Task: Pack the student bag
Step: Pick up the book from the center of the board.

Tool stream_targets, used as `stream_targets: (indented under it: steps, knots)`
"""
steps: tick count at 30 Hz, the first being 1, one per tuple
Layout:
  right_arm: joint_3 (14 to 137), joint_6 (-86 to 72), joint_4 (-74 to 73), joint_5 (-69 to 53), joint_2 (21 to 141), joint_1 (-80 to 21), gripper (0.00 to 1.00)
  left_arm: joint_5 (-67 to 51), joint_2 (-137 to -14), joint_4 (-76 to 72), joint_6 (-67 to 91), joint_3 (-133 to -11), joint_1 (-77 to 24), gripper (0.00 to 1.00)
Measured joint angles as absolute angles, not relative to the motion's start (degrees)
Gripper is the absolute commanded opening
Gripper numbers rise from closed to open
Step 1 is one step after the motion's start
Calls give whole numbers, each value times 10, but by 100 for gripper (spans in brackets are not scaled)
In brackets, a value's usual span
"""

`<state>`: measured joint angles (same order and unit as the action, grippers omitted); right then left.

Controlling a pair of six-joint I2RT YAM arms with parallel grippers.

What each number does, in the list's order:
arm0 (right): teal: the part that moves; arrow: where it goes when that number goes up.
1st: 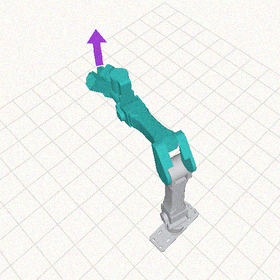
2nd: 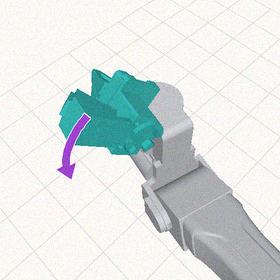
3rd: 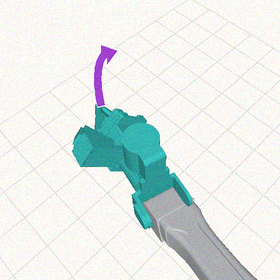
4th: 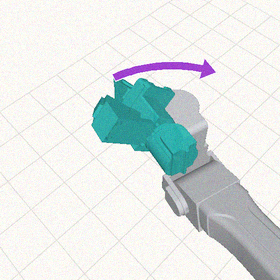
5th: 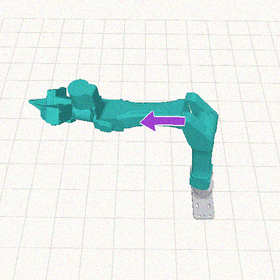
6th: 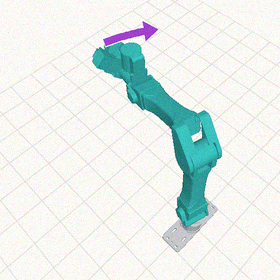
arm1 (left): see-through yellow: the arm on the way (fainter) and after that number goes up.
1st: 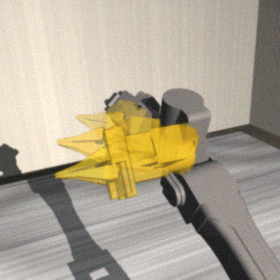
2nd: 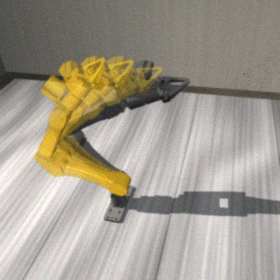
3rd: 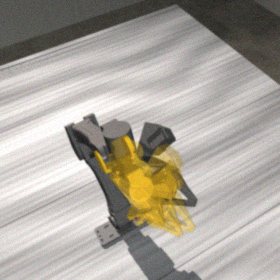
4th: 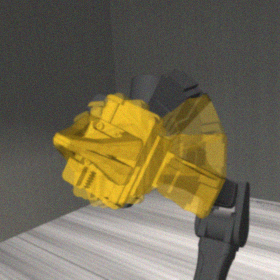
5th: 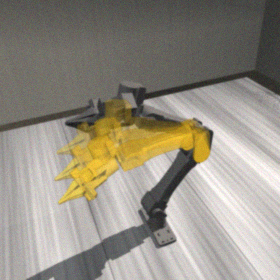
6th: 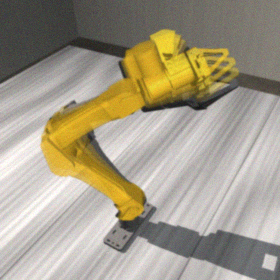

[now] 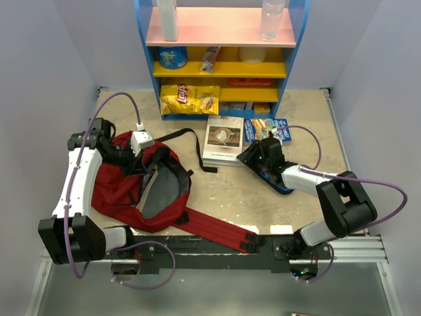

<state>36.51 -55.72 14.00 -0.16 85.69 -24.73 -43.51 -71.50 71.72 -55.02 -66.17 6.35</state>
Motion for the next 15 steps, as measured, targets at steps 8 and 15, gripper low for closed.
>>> stream_targets:
  steps: [8, 15]
  knots:
    - [365, -561, 182, -1, 878, -247, 38, -435, -714, 716, -550, -660, 63, 0]
    - [364, -580, 226, -5, 914, -247, 17, -435, -714, 715, -547, -660, 63, 0]
